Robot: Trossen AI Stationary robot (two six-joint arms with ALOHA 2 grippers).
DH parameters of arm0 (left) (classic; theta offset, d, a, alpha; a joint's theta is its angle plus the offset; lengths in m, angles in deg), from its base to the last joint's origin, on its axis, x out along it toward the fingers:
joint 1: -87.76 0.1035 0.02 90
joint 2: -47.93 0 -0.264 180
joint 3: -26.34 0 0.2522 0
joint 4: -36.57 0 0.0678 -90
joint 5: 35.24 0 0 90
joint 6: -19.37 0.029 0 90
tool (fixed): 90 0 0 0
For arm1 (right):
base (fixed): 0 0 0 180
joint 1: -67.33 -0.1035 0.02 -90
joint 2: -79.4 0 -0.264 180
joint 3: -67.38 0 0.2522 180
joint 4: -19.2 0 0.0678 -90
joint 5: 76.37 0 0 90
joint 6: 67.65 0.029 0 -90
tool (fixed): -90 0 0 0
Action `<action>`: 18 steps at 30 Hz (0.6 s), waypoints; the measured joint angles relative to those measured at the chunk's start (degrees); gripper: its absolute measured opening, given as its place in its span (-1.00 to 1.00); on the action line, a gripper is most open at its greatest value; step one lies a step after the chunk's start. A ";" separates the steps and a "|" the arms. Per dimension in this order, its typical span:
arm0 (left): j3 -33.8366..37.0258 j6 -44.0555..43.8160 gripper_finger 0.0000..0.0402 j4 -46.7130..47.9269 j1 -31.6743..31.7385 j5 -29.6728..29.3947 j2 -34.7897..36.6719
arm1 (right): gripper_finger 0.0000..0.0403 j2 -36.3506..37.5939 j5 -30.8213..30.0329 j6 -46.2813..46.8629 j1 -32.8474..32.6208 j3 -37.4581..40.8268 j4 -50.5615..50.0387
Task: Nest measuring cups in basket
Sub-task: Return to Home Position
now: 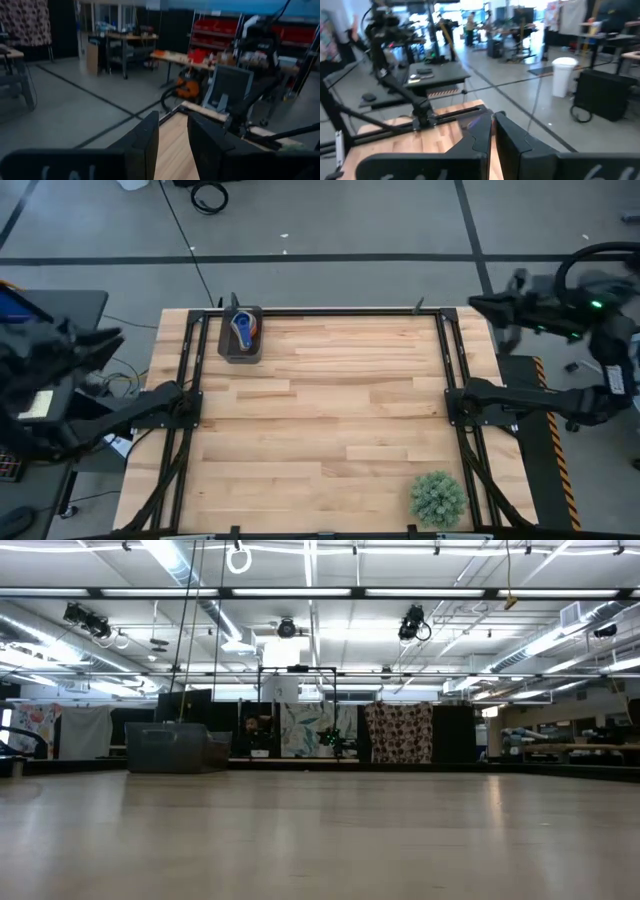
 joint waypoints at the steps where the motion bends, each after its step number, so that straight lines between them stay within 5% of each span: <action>1: 0.00 -0.40 -0.47 0.53 0.00 0.00 1.54 | -0.85 1.40 -0.81 0.42 0.00 0.00 -0.91; 18: 0.02 -2.69 -0.47 6.08 2.06 0.00 19.93 | -0.85 15.07 -4.25 2.94 0.01 0.13 -9.45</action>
